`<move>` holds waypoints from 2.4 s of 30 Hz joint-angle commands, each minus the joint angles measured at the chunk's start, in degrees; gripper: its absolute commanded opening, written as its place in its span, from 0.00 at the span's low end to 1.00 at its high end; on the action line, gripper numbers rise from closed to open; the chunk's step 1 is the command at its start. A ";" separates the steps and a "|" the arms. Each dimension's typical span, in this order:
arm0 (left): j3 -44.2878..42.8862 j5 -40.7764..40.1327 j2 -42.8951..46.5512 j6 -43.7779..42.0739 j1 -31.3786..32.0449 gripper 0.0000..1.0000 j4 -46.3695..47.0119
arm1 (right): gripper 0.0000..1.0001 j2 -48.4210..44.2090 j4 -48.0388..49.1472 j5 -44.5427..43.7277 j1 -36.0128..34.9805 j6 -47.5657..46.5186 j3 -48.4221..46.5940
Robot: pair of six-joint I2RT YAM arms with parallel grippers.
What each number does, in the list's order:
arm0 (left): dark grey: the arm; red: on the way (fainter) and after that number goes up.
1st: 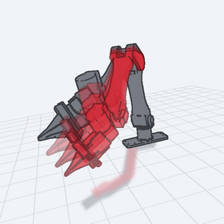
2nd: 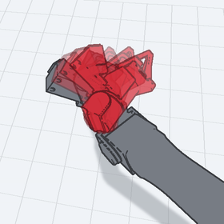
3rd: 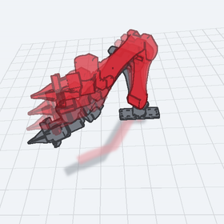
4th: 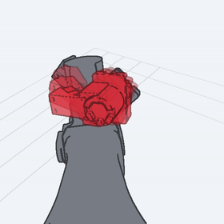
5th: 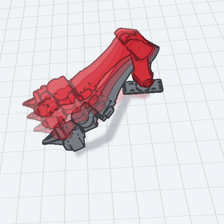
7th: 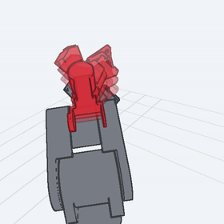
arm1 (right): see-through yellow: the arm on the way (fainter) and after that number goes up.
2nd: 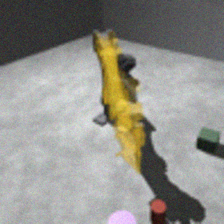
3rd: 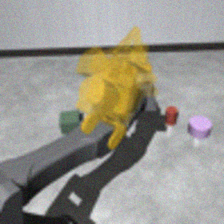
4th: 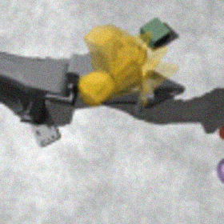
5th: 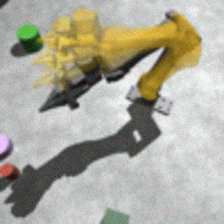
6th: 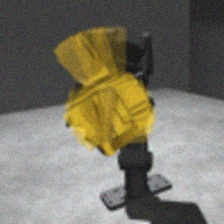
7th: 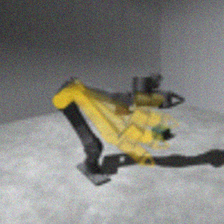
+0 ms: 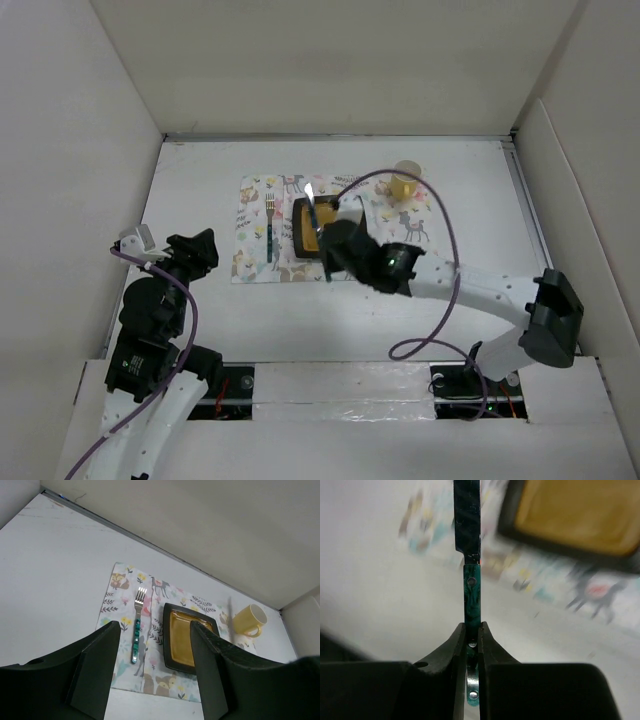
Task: Set the dinner table for one person
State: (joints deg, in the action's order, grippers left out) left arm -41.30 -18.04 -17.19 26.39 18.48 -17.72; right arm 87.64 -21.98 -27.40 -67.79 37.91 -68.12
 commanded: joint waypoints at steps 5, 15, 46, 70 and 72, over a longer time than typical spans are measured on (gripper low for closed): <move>-1.50 0.82 -0.74 -0.99 -0.29 0.56 2.95 | 0.00 2.97 9.06 2.95 25.05 -12.94 1.59; -1.68 0.20 -0.83 -1.08 -0.29 0.56 2.42 | 0.00 14.84 9.15 13.95 39.83 -18.05 -2.28; -1.50 0.38 -2.76 -2.04 -0.29 0.65 2.60 | 0.53 -11.11 10.89 13.35 36.69 -14.62 7.90; -1.15 -0.77 3.31 -3.36 -0.29 0.71 4.36 | 0.96 -68.58 11.43 -10.22 29.56 -9.88 24.44; -1.50 -0.33 2.60 -3.71 -0.29 0.70 4.62 | 1.00 -67.51 9.68 -11.19 29.56 -9.26 23.13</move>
State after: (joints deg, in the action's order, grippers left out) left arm -41.30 -19.35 -13.74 23.94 18.48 -15.75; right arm 18.15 -10.24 -35.48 -37.95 27.53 -43.94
